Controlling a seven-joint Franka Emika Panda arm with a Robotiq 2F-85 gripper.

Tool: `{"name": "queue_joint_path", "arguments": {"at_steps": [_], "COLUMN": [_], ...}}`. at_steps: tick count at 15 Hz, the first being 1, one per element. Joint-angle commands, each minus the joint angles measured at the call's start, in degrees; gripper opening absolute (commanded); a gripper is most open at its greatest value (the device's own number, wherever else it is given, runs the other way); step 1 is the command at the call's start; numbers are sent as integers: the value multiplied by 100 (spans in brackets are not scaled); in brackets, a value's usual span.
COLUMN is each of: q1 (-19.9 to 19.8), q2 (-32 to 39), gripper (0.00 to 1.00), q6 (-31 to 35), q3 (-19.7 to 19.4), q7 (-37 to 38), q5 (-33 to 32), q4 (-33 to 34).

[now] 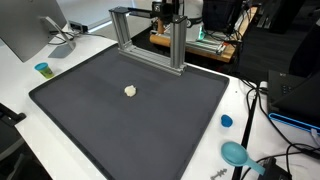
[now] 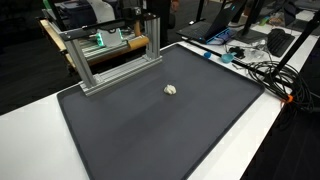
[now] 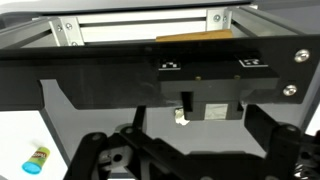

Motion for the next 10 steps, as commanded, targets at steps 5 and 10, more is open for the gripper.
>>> {"name": "queue_joint_path", "arguments": {"at_steps": [5, 10], "q1": [81, 225], "q2": [121, 332], "gripper": [100, 100], "q6": [273, 259], "q3": [-262, -262], "q7": [-217, -130], "q5": [229, 604], "q4": [6, -1]}}
